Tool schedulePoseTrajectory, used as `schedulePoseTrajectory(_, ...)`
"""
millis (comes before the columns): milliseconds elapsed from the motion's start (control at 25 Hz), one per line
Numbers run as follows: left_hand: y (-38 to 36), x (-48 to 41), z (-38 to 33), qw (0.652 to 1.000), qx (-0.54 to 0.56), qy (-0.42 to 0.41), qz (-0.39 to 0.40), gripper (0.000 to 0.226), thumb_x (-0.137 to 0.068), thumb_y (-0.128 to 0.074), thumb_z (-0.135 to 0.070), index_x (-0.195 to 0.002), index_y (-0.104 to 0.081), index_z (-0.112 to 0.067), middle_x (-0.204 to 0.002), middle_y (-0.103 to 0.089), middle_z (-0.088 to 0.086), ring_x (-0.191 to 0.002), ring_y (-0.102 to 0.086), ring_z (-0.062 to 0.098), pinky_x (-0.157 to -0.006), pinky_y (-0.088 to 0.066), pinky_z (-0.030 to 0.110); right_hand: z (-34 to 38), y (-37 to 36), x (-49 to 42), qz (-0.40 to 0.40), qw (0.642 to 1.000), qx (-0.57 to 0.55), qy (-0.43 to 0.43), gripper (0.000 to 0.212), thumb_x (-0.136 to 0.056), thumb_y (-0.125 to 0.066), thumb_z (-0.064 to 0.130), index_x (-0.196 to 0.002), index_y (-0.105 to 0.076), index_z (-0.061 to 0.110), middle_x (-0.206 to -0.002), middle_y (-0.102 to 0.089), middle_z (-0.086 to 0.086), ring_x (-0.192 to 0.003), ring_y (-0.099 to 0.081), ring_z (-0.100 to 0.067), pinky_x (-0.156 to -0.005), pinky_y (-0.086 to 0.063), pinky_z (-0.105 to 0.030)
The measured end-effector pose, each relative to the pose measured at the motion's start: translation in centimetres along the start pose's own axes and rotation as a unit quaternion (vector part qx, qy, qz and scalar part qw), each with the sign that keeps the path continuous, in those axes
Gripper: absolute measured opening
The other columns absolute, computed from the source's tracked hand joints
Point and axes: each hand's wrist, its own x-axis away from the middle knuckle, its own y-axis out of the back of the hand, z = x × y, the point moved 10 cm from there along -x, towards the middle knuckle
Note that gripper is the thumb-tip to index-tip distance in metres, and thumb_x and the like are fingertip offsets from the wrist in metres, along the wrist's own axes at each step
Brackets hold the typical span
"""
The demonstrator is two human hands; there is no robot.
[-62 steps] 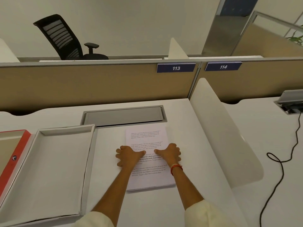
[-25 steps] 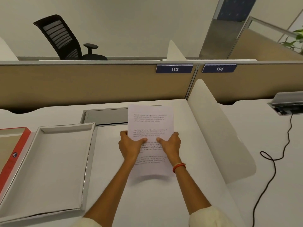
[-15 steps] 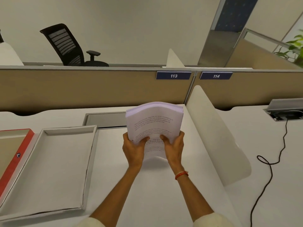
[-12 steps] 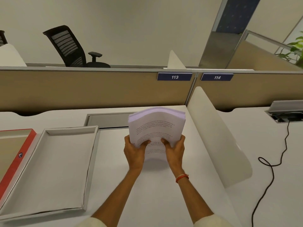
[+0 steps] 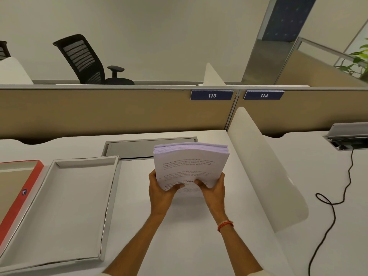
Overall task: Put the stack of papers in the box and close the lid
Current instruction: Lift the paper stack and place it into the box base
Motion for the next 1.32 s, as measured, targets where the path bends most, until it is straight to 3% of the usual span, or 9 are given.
schedulePoseTrajectory(80,0.1,0.0,-0.1,1.0,-0.004,0.003,0.011,0.084,-0.054,-0.089,-0.039,-0.115,-0.036,-0.063,-0.107,-0.051,-0.045,-0.108,-0.053,-0.015,-0.071,-0.048,-0.001,0.1,0.1,-0.2,0.013,1.0,0.009,0.0,0.079,-0.064,-0.09,0.021,-0.113,-0.04,0.058,-0.111,-0.059,0.018,-0.101,-0.061,0.005,-0.075,-0.054,-0.009)
schedulePoseTrajectory(280,0.1,-1.3,-0.7,0.999,-0.004,-0.002,0.035,0.082,-0.057,-0.087,-0.036,-0.121,-0.038,-0.053,-0.117,-0.052,-0.027,-0.106,-0.058,-0.007,-0.073,-0.05,0.001,1.1,0.4,-1.3,0.016,1.0,0.003,0.006,0.084,-0.062,-0.091,0.023,-0.127,-0.04,0.039,-0.113,-0.059,0.016,-0.103,-0.059,0.008,-0.076,-0.055,-0.01)
schedulePoseTrajectory(440,-0.2,-1.6,-0.2,0.998,0.0,0.015,0.053,0.073,-0.059,-0.084,-0.037,-0.117,-0.041,-0.049,-0.113,-0.057,-0.02,-0.103,-0.061,0.009,-0.075,-0.054,0.011,0.9,0.1,-1.1,0.009,1.0,0.003,0.003,0.077,-0.063,-0.09,0.025,-0.119,-0.043,0.05,-0.107,-0.061,0.022,-0.102,-0.06,0.007,-0.074,-0.056,-0.011)
schedulePoseTrajectory(640,-0.2,-1.6,0.3,0.999,0.014,0.034,0.034,0.06,-0.065,-0.082,-0.036,-0.11,-0.046,-0.054,-0.108,-0.063,-0.019,-0.1,-0.065,0.012,-0.073,-0.056,0.016,1.0,0.0,-0.8,-0.008,1.0,-0.006,-0.004,0.062,-0.066,-0.085,0.037,-0.11,-0.047,0.056,-0.099,-0.063,0.03,-0.099,-0.063,0.004,-0.07,-0.058,-0.015)
schedulePoseTrajectory(760,-0.2,-1.7,0.4,0.999,0.013,0.041,0.024,0.056,-0.065,-0.081,-0.036,-0.107,-0.048,-0.051,-0.105,-0.063,-0.019,-0.097,-0.065,0.012,-0.068,-0.054,0.007,1.1,0.0,-0.5,-0.02,1.0,0.0,-0.008,0.059,-0.068,-0.085,0.032,-0.108,-0.047,0.053,-0.1,-0.064,0.022,-0.099,-0.065,-0.004,-0.068,-0.059,-0.017)
schedulePoseTrajectory(920,-0.1,-1.7,-0.5,0.999,-0.011,0.043,0.024,0.048,-0.067,-0.079,-0.034,-0.103,-0.049,-0.043,-0.101,-0.063,-0.016,-0.09,-0.066,0.013,-0.065,-0.057,0.01,2.2,-0.3,-0.3,-0.027,0.999,0.014,-0.015,0.051,-0.074,-0.082,0.025,-0.111,-0.047,0.035,-0.104,-0.063,0.007,-0.097,-0.065,-0.015,-0.065,-0.059,-0.018)
schedulePoseTrajectory(1120,1.3,-3.5,-2.5,0.996,-0.061,0.066,0.017,0.052,-0.07,-0.084,-0.032,-0.109,-0.048,-0.033,-0.097,-0.061,-0.013,-0.076,-0.065,0.01,-0.047,-0.05,0.007,5.4,-1.9,-1.5,-0.011,0.995,0.083,-0.062,0.05,-0.074,-0.082,0.029,-0.107,-0.045,0.022,-0.106,-0.064,-0.003,-0.075,-0.064,-0.006,-0.046,-0.051,-0.009)
schedulePoseTrajectory(1200,2.7,-4.5,-3.1,0.992,-0.091,0.083,0.007,0.056,-0.069,-0.086,-0.032,-0.11,-0.05,-0.025,-0.101,-0.062,-0.006,-0.074,-0.064,0.011,-0.051,-0.051,0.01,6.9,-2.6,-1.9,-0.008,0.988,0.133,-0.078,0.055,-0.072,-0.084,0.032,-0.108,-0.045,0.016,-0.108,-0.064,-0.007,-0.077,-0.065,-0.011,-0.053,-0.056,-0.017)
schedulePoseTrajectory(1320,5.0,-5.3,-3.0,0.985,-0.125,0.118,0.004,0.058,-0.066,-0.088,-0.032,-0.109,-0.053,-0.017,-0.108,-0.067,0.006,-0.084,-0.068,0.023,-0.067,-0.059,0.031,7.7,-4.6,-1.6,0.018,0.976,0.189,-0.108,0.064,-0.072,-0.084,0.031,-0.116,-0.045,0.006,-0.118,-0.062,-0.014,-0.101,-0.066,-0.03,-0.083,-0.06,-0.042)
